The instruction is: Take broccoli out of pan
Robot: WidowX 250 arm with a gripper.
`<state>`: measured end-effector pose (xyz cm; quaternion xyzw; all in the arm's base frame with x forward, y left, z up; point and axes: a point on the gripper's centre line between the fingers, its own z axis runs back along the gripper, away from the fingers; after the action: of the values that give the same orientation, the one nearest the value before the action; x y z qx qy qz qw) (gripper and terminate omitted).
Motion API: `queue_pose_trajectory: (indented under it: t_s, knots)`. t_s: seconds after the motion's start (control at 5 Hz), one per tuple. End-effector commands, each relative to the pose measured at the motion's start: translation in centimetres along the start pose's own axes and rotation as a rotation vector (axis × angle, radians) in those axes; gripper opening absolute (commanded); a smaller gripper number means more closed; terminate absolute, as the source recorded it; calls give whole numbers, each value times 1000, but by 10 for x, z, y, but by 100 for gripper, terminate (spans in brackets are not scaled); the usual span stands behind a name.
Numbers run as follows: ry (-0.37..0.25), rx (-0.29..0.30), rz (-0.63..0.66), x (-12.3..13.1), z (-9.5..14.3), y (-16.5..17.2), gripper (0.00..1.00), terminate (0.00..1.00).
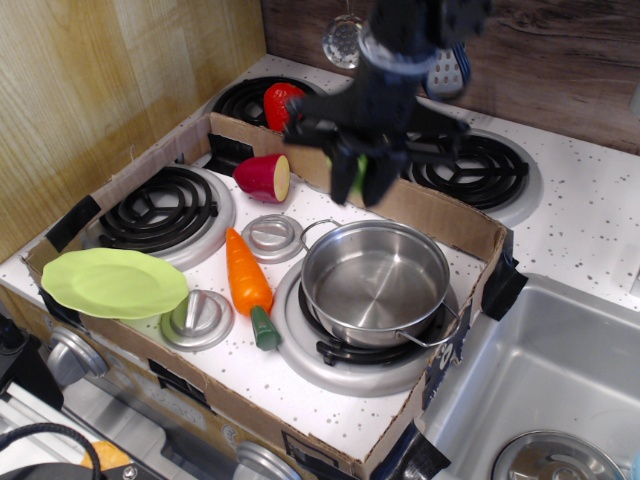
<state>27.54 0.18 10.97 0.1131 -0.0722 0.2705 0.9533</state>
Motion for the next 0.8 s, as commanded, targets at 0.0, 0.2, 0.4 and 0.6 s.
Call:
queue_pose_trajectory:
  t_s: [0.0, 0.2, 0.4, 0.6]
  knots:
    - [-57, 25, 15, 54, -1, 61, 0, 0]
    - [-45, 12, -2, 71, -30, 79, 0, 0]
    - [-73, -48, -25, 79, -61, 88, 0, 0]
    - [-75, -79, -103, 93, -84, 100, 0, 0]
